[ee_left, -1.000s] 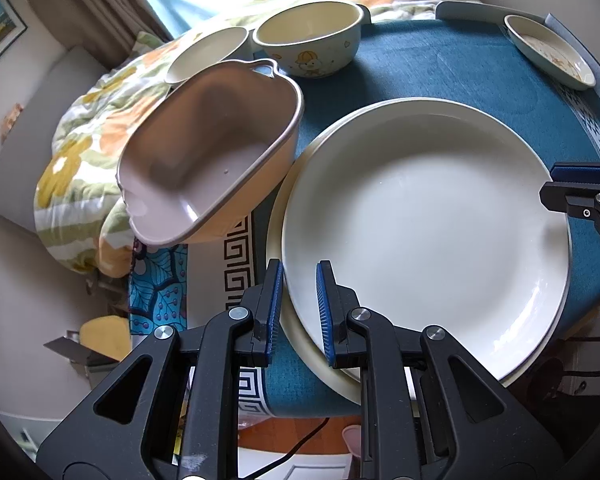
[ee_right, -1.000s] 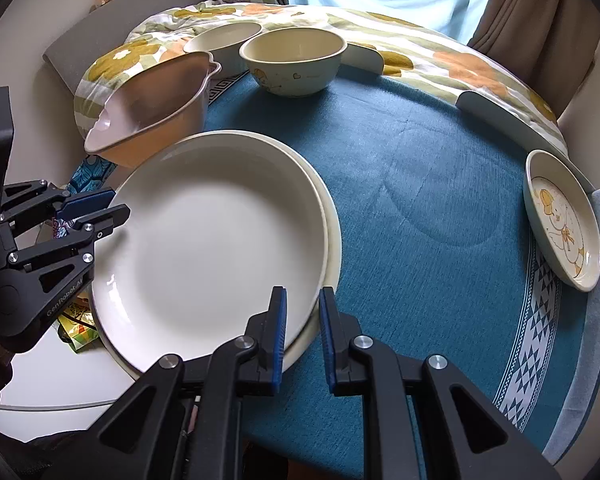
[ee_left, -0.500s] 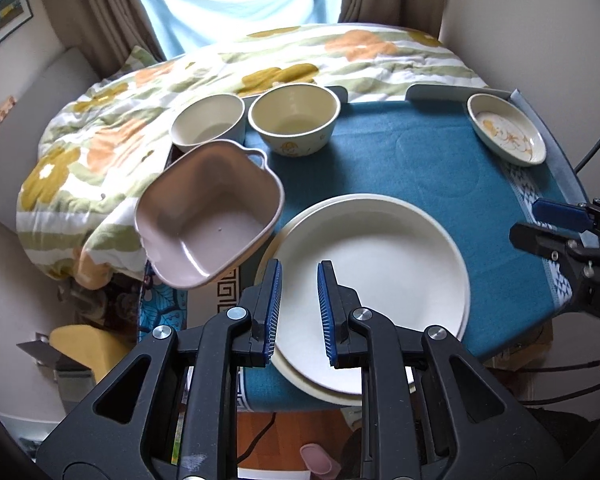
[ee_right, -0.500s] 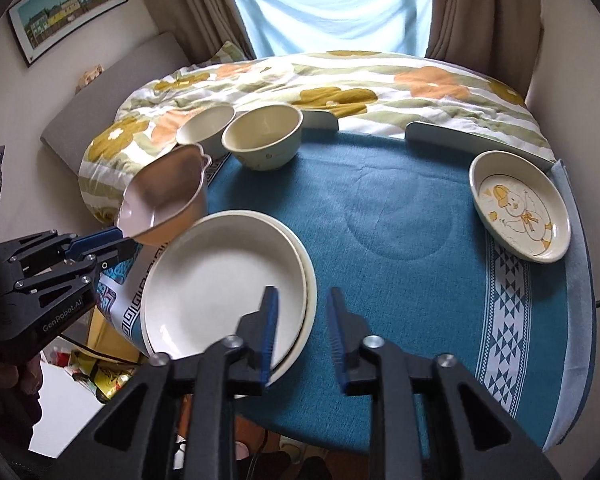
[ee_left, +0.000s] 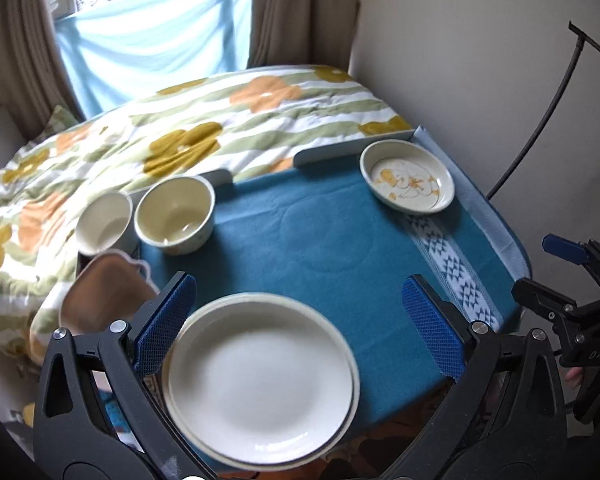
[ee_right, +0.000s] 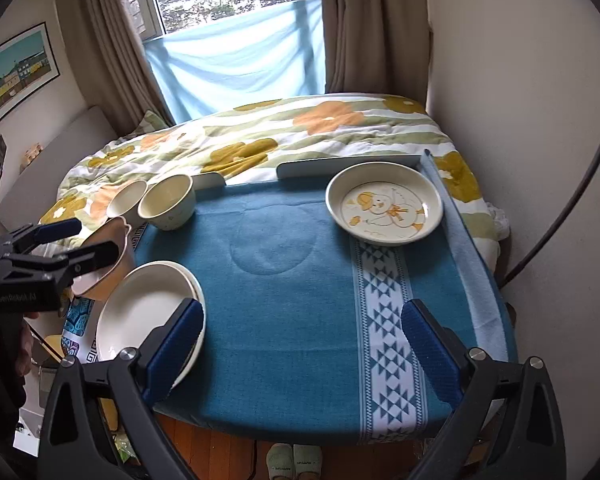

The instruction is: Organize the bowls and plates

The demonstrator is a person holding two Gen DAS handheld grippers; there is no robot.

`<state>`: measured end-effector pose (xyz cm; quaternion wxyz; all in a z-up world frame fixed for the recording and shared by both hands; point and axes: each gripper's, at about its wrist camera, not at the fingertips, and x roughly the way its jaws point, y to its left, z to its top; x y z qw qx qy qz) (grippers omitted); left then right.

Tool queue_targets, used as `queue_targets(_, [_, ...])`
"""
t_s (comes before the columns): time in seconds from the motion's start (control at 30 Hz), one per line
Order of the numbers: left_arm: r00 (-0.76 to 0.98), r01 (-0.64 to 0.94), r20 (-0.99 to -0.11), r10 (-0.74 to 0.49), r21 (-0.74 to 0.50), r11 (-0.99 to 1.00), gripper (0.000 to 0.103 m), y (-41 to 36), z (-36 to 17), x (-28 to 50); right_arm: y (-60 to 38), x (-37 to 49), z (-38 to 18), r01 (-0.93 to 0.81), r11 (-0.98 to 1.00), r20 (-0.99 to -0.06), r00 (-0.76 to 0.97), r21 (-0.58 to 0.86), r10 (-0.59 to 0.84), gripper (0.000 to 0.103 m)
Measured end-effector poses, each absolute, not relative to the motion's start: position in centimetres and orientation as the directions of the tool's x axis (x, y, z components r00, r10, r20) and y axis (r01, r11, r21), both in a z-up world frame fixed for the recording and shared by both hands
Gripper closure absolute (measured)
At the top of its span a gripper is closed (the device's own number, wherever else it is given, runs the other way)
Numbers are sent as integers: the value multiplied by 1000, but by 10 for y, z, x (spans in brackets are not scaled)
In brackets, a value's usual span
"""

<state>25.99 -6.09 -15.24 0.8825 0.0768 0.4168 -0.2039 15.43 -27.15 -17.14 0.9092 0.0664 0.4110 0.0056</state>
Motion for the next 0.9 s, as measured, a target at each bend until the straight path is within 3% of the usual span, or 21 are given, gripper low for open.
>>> queue_targets(0.07, [571, 450, -757, -319, -36, 892, 1, -80, -145, 274, -287, 156, -169, 89, 990, -751, 659, 113, 27, 4])
queue_targets(0.17, [455, 534, -767, -452, -171, 828, 1, -108, -145, 304, -312, 164, -169, 146, 979, -780, 625, 146, 23, 4])
queue_targets(0.3, [328, 536, -785, -525, -303, 788, 1, -141, -165, 350, -343, 180, -176, 207, 955, -754, 656, 214, 26, 4])
queue_targets(0.43, [229, 504, -817, -529, -365, 783, 1, -177, -198, 400, -371, 216, -206, 245, 924, -778, 623, 294, 82, 4])
queue_targets(0.6, [170, 519, -871, -461, -319, 793, 1, -222, -245, 452, -402, 261, -249, 311, 866, -781, 610, 391, 133, 5])
queue_targets(0.77, [131, 534, -884, -449, -319, 783, 3, -247, -280, 485, -426, 293, -283, 379, 801, -783, 598, 464, 170, 33])
queue_targets(0.83, [119, 546, -888, -445, -316, 776, 12, -253, -289, 494, -431, 301, -292, 394, 776, -778, 600, 492, 188, 45])
queue_targets(0.9, [98, 562, -900, -425, -302, 770, 28, -260, -298, 500, -432, 307, -298, 402, 766, -778, 597, 501, 196, 49])
